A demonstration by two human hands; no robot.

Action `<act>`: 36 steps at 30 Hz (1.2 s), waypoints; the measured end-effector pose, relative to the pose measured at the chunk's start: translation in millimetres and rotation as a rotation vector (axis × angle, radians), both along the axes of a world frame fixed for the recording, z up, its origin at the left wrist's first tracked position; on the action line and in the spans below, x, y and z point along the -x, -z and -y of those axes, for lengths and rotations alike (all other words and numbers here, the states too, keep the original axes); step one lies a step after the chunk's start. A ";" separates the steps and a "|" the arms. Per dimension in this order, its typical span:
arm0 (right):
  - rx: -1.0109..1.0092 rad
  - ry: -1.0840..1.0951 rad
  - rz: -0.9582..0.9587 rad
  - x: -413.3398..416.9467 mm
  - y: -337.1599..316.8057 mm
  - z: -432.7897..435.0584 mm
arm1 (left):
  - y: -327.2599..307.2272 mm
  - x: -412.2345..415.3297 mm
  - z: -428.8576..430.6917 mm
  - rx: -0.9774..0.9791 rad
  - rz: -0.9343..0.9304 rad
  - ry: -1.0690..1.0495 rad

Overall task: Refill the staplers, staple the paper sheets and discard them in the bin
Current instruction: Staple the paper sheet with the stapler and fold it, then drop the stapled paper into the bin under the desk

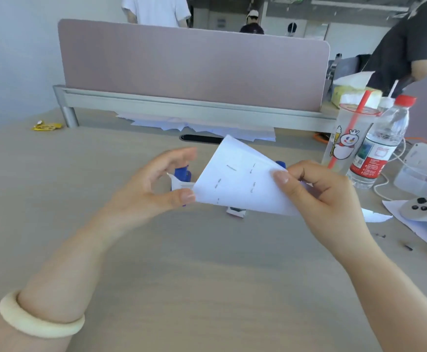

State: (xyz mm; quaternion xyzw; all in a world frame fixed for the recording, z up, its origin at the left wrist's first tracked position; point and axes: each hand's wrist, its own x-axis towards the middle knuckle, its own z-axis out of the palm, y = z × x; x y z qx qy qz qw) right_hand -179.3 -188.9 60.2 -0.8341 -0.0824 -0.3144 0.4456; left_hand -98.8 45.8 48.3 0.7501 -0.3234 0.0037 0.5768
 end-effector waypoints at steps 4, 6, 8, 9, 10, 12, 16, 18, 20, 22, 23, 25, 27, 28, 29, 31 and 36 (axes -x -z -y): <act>-0.040 -0.068 0.113 10.6 -45.0 -27.3 | -8.4 9.7 -41.8 0.215 -0.074 -0.175; -0.060 -0.096 0.134 12.9 -63.2 -45.0 | -8.2 19.8 -54.4 0.268 -0.148 -0.198; -0.074 -0.149 0.144 14.3 -77.3 -66.9 | -4.9 34.2 -61.7 0.287 -0.192 -0.170; -0.089 -0.189 0.147 14.4 -82.4 -79.1 | -1.5 41.5 -65.8 0.290 -0.207 -0.159; -0.106 -0.233 0.150 14.9 -86.7 -91.9 | 0.5 49.0 -70.0 0.303 -0.225 -0.159; -0.139 -0.306 0.157 15.2 -93.8 -117.4 | 4.0 62.4 -83.2 0.367 -0.268 -0.194; -0.271 -0.387 0.151 15.0 -106.2 -165.5 | 13.0 84.2 -129.6 0.570 -0.351 -0.275; -0.351 -0.404 0.152 16.9 -110.6 -193.6 | 16.6 104.3 -152.3 0.581 -0.384 -0.281; -0.443 -0.438 0.117 20.1 -111.7 -225.8 | 17.2 125.7 -172.5 0.512 -0.365 -0.326; -0.511 -0.520 0.035 23.2 -108.8 -259.1 | 17.1 145.9 -200.1 0.508 -0.324 -0.449; -0.519 -0.571 -0.016 24.5 -105.3 -276.0 | 17.2 156.1 -217.3 0.524 -0.295 -0.524; -0.486 -0.648 -0.095 27.5 -94.6 -309.4 | 18.6 178.7 -257.0 0.545 -0.251 -0.666; -0.404 -0.698 -0.118 30.5 -77.9 -342.1 | 23.4 203.7 -297.3 0.540 -0.247 -0.814; -0.356 -0.727 -0.128 32.5 -68.2 -359.7 | 28.4 215.9 -318.3 0.531 -0.250 -0.896; -0.317 -0.766 -0.158 35.4 -57.0 -378.2 | 35.4 227.7 -339.1 0.518 -0.257 -0.977; -0.281 -0.878 -0.305 43.1 -32.3 -416.8 | 50.5 251.0 -376.5 0.502 -0.283 -1.113; -0.148 -1.027 -0.706 63.8 58.5 -505.6 | 100.5 298.2 -446.8 0.405 -0.387 -1.350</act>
